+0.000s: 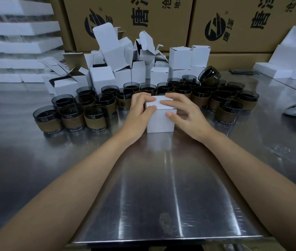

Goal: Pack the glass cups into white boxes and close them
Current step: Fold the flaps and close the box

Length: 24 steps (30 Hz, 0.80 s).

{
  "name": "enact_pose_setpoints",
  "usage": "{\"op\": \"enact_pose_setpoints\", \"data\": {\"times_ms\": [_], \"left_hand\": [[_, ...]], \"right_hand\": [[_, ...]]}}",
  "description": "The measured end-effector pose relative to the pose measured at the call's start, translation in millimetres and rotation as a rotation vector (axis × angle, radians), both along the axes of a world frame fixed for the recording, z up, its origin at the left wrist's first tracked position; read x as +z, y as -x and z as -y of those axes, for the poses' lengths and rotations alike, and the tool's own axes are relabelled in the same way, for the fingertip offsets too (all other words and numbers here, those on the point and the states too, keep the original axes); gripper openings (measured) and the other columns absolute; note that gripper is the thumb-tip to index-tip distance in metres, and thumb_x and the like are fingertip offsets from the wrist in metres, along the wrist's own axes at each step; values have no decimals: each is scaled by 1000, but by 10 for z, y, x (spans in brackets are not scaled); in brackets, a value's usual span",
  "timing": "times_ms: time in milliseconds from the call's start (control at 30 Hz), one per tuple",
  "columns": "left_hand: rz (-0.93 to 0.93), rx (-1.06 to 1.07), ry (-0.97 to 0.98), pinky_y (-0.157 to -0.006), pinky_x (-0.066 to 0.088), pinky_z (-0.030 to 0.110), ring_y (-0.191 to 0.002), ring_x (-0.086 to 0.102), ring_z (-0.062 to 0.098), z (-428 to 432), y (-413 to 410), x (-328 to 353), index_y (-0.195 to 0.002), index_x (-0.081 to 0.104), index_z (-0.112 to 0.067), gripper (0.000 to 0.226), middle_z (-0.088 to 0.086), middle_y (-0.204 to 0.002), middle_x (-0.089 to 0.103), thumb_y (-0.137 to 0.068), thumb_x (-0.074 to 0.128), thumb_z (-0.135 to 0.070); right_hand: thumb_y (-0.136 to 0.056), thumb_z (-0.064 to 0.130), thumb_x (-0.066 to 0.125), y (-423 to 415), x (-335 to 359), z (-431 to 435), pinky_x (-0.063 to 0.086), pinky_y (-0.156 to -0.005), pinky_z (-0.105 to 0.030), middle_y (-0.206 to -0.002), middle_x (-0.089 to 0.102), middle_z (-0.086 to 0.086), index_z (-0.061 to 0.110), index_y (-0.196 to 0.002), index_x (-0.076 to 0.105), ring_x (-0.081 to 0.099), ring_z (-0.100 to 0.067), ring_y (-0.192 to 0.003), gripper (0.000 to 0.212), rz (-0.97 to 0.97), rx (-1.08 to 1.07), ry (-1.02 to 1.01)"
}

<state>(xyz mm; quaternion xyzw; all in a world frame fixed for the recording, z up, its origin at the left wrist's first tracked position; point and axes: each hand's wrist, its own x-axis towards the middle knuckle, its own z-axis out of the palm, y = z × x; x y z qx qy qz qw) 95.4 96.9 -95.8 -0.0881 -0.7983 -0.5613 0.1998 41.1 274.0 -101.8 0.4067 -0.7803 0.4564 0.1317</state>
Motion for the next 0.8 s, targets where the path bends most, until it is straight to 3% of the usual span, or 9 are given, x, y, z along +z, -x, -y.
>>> {"op": "enact_pose_setpoints", "data": {"times_ms": [100,167,333,433,533,600,733,800], "left_hand": [[67,-22,-140,-97,34,19,-109,41,-2,-27,18,57,-103,54,-10,18,-1,-122,36,-95,42,1],[80,-27,-210,-94,34,15,-106,41,-7,-42,21,94,-98,56,-12,23,-2,-122,36,-93,39,3],[89,-12,-220,-105,29,23,-121,34,-1,-81,-1,64,-97,57,-22,29,-5,-133,32,-96,37,-2],[86,-6,-121,-100,29,17,-119,37,-1,-57,-21,11,-109,53,-27,24,-1,-137,34,-99,40,-9],[70,-46,-43,-90,32,2,-116,39,-7,-34,-32,-48,-119,48,-28,26,-1,-136,36,-97,52,-14],[50,-39,-23,-95,33,6,-118,38,-10,-21,-24,-63,-127,44,-26,35,-3,-137,36,-96,58,-20],[-1,22,-152,-110,37,24,-132,41,10,-1,-22,-53,-135,36,-29,55,-4,-141,42,-90,67,-29],[-38,36,-145,-111,37,27,-133,41,8,2,-22,-61,-137,34,-32,64,-5,-142,43,-85,70,-38]], "right_hand": [[-92,21,63,27,3,7,41,-107,-36,-132,54,5,18,-122,66,49,-14,-126,30,-99,-31,-41],[-91,25,62,30,16,22,38,-108,-42,-130,56,4,19,-122,67,49,-19,-125,31,-148,-44,-63],[-94,21,61,11,6,26,39,-107,-41,-131,58,-2,17,-122,67,50,-20,-125,29,-203,-45,-71],[-95,14,60,0,6,53,42,-106,-38,-131,58,-2,13,-122,67,51,-16,-125,28,-169,-12,-37],[-95,10,58,-17,-28,70,45,-104,-37,-131,56,-1,10,-123,66,51,-13,-124,29,-152,-13,25],[-96,10,58,-15,-45,65,47,-101,-37,-133,52,-1,10,-128,62,49,-14,-126,32,-180,-36,27],[-95,19,60,-7,-16,83,44,-99,-18,-142,40,3,15,-143,45,41,-8,-133,50,-204,-80,124],[-95,28,60,-11,-5,95,45,-102,-27,-143,41,2,17,-142,46,40,-10,-134,51,-298,-120,68]]}}
